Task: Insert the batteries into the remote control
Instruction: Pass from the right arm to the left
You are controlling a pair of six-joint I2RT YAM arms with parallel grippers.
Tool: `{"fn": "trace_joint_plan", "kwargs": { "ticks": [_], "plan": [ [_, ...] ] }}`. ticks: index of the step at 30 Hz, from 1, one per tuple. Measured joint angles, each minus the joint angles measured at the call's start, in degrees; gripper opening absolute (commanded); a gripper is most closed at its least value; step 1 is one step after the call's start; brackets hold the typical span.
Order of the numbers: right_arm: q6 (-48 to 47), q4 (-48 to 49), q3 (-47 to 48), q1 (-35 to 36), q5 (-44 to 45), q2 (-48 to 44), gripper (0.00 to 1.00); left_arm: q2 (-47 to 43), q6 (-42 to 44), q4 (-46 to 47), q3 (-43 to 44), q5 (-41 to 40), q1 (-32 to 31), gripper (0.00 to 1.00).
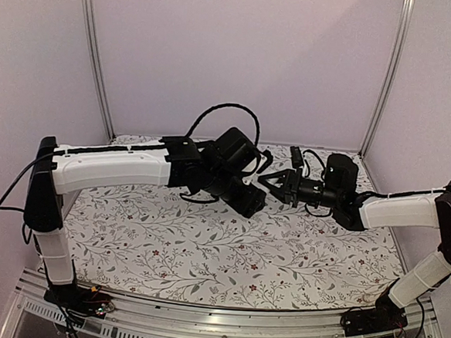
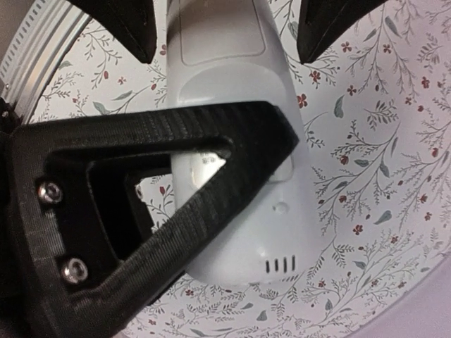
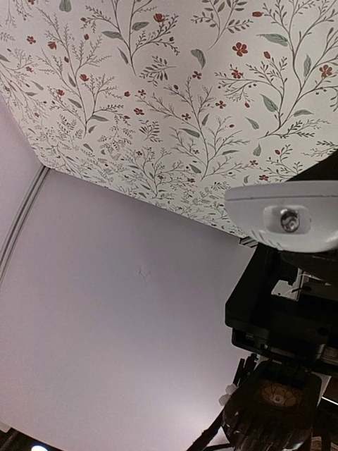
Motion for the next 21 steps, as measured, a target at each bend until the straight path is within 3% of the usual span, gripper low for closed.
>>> {"fn": "trace_joint_plan", "kwargs": {
  "ticks": [9,13,18,21],
  "plan": [
    [-0.39,-1.25,0.79,0.09,0.68,0.0,0.11,2.56,0.2,-3.08,3.63,-4.07,-0.83,0.44],
    [-0.66,-1.6,0.96,0.09,0.85,0.0,0.33,2.43,-0.74,-2.56,3.28,-4.11,-0.44,0.37],
    [-1.25,-3.02,2.1,0.15,-0.39,-0.28,0.71,-0.55,-0.61,0.09,-2.62,-0.94,0.68,0.32],
    [-2.03,-3.48,2.54,0.09,-1.07,-1.09,0.81,-4.15,-1.03,3.91,-8.15,4.33,2.45,0.32]
  ]
}}
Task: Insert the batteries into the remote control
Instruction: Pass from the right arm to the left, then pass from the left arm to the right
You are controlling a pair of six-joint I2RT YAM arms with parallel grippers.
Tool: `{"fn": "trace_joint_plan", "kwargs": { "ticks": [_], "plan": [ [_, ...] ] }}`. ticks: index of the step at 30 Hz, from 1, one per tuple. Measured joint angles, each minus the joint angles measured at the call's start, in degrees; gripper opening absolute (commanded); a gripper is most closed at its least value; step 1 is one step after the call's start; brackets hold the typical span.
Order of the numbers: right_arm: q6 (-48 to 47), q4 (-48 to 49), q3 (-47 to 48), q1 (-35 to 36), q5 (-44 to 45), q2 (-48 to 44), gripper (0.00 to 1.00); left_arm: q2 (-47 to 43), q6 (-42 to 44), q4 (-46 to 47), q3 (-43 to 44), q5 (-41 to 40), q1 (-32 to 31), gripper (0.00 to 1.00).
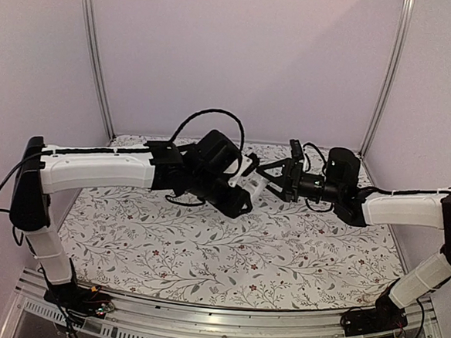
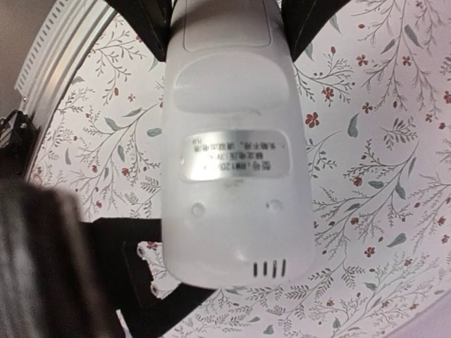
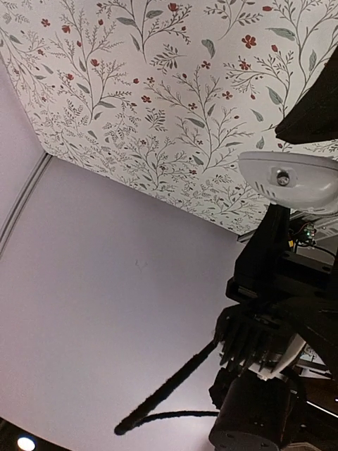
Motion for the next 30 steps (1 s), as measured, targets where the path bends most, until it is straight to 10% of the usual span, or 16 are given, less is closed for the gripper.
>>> {"fn": "trace_joint_plan", "kwargs": {
  "ticks": [16,30],
  "plan": [
    [-5.86,6.69,4.17,0.17,-9.99,-6.43,0.77,-16.68,-10.95,42.47,-22.6,34.73,9.46,0.33],
    [-2.54,13.73,9.22,3.08,-13.33,-3.21,0.62,-16.65,-18.16,55.45,-24.5,43.36,9.4,0.33]
  ]
}}
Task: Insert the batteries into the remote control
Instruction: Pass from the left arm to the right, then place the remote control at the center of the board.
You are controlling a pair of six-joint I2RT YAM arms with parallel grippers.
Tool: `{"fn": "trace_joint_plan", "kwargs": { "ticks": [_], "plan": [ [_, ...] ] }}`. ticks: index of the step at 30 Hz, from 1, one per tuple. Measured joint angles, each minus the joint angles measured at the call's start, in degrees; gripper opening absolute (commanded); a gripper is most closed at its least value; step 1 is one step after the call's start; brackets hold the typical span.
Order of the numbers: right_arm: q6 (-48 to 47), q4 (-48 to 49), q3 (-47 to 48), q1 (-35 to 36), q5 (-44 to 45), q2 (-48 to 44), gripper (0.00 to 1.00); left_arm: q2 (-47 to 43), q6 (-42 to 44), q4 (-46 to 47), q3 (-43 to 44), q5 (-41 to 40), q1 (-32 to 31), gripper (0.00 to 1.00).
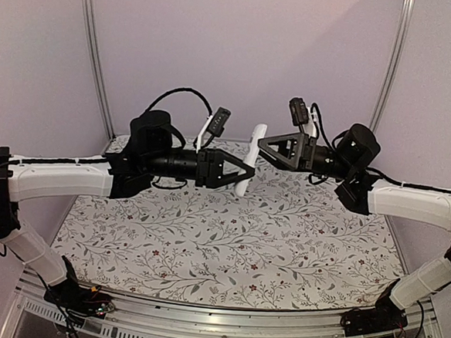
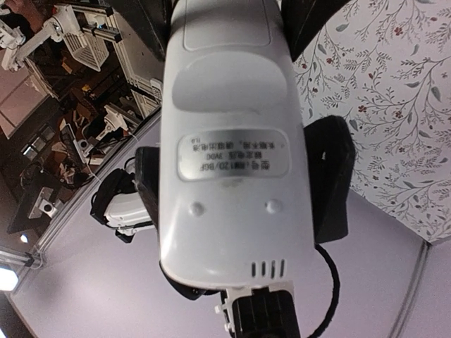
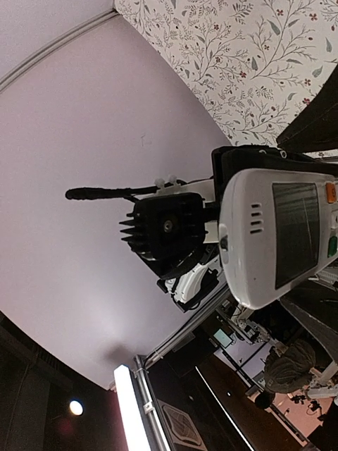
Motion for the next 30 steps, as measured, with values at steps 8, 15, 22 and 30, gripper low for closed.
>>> {"fn": "trace_joint_plan", "kwargs": {
  "ticks": [8,15,22,30],
  "plan": [
    [0.63,0.66,0.96,0.31,-0.11,1.38,0.37,0.81,-1.57,0.22,-0.02,0.26,0.02,0.33],
    [0.11,0.72,0.96,0.31,-0.17,1.95,0.17,0.81,-2.34,0.28,-0.57,-0.15,0.26,0.44],
    [0.55,-2.71,1.07,0.11,-0.04,2.43,0.1,-1.27,-1.11,-0.94,-3.34,-3.02,1.53,0.92],
    [-11.8,-33.35,8.0,-0.5,7.1,2.14,0.09,-13.31,4.28,-14.36,-5.18,-17.7,6.43,1.0]
  ]
}}
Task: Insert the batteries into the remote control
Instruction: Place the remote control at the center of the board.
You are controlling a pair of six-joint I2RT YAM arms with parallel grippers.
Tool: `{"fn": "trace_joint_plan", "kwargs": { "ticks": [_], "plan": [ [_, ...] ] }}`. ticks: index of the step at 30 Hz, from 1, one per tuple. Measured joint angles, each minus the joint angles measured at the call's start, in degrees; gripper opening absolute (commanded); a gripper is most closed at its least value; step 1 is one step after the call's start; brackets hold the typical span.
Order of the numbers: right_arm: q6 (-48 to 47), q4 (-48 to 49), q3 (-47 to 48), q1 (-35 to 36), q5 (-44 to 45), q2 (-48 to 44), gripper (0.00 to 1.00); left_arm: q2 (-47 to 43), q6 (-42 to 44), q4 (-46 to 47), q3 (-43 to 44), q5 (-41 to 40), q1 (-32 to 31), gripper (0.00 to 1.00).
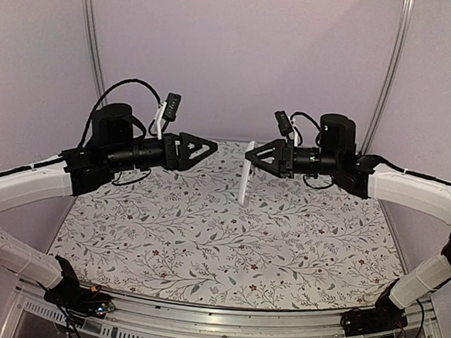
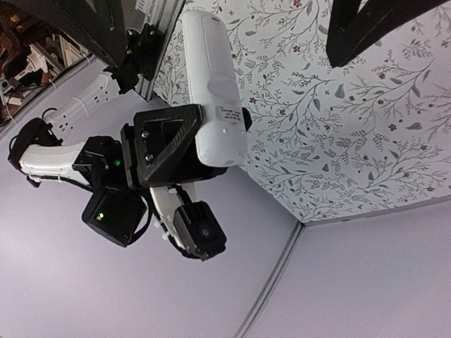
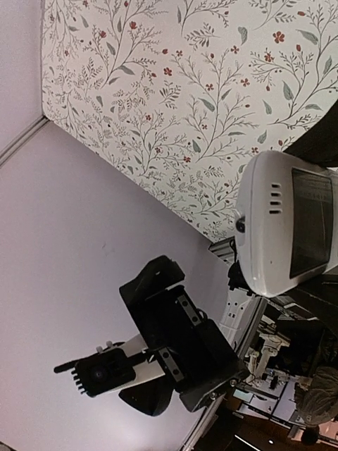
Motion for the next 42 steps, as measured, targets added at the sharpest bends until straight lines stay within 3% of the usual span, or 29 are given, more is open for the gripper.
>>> {"fn": "trace_joint_plan", "kwargs": {
  "ticks": [5,9,19,30,38,42],
  "plan": [
    [-9.05,-19.69,9.2,1.95,7.19,3.34,0.09,-4.17,0.81,-6.1,-1.4,-9.68,2.73,1.0],
    [-15.21,-32.48,17.81,5.29,12.92,11.54,0.08,-4.2,0.83,-11.43,-2.84,-14.64,4.17,1.0],
    [-24.63,-53.68,28.13,9.84,26.56,29.62,0.1,-4.02,0.79,-15.61,-4.61,-16.61,6.05,1.0],
    [-29.92,-64.43,43.01,11.98,34.73,42.75,0.21,-3.96,0.31,-15.02,-6.12,-14.67,6.69,0.99],
    [-31.19,-69.33,47.25,12.39,36.68,45.66,0.48,-2.43,-0.68,-14.16,-7.23,-13.92,6.84,1.0],
    [-31.67,-69.72,47.5,12.37,35.06,46.18,0.54,-2.16,-0.7,-14.14,-7.28,-13.53,6.95,0.99]
  ]
}}
